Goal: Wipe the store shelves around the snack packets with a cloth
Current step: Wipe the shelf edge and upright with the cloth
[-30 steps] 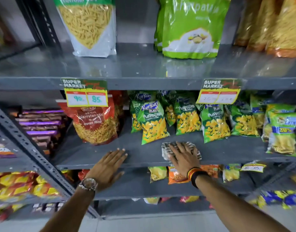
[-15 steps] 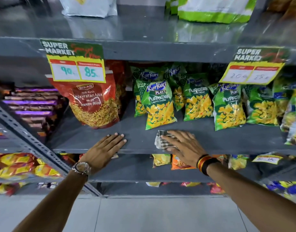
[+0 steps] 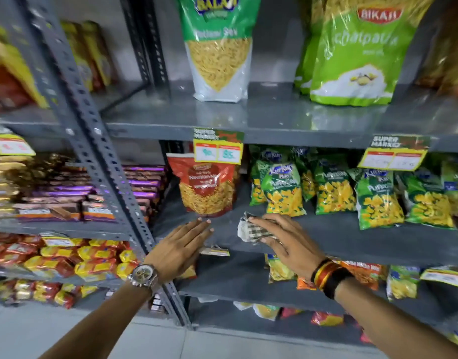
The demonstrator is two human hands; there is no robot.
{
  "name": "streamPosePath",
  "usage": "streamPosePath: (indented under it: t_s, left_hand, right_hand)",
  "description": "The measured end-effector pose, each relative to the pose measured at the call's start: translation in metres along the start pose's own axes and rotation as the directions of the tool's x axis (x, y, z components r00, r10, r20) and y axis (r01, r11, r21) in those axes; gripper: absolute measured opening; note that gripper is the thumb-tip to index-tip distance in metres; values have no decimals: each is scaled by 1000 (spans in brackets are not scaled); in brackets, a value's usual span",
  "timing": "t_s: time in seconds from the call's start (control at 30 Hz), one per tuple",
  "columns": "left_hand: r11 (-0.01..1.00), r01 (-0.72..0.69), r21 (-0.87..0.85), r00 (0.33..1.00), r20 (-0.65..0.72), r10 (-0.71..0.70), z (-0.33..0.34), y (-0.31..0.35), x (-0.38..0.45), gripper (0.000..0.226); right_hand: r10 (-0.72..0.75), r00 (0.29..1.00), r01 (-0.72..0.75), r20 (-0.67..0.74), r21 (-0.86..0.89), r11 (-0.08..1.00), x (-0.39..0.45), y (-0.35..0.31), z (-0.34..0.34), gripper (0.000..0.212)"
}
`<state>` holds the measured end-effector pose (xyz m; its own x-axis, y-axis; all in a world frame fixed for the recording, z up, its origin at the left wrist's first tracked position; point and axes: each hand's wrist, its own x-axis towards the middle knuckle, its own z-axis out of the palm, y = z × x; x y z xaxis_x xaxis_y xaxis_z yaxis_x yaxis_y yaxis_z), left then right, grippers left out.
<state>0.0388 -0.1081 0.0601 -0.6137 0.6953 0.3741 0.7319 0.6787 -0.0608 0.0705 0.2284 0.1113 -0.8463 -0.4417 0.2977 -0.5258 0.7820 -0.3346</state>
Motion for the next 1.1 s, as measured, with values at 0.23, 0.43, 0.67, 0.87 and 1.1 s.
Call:
streamPosePath:
  t_s: [0.23,0.43,0.67,0.87,1.1]
  left_hand:
    - [986,2,170,965,-258,42,-159,-84,-2,44]
    - [915,34,401,889,-430,156,-282,-152,38,48]
    - [764,7,645,928,-288,235,-354,-210,86,57]
    - [676,36,736,915,-296,273,-345,-240,99,64]
    - [659,20,752,899,-302,316,-342,-248,102,61]
  right_hand:
    - [-179,965,155,-191,-137,978,80,-115,-71,55]
    - [-226,917,175,-330,-178,968,165,-177,-114,55]
    - [-150,919,64,-364,-238,969,302,-192,-140,53]
    - [-100,949,23,-299,-251,968,389,-184,-130,52]
    - [6,985,-35,-175,-164,986,470,-153,-111,51]
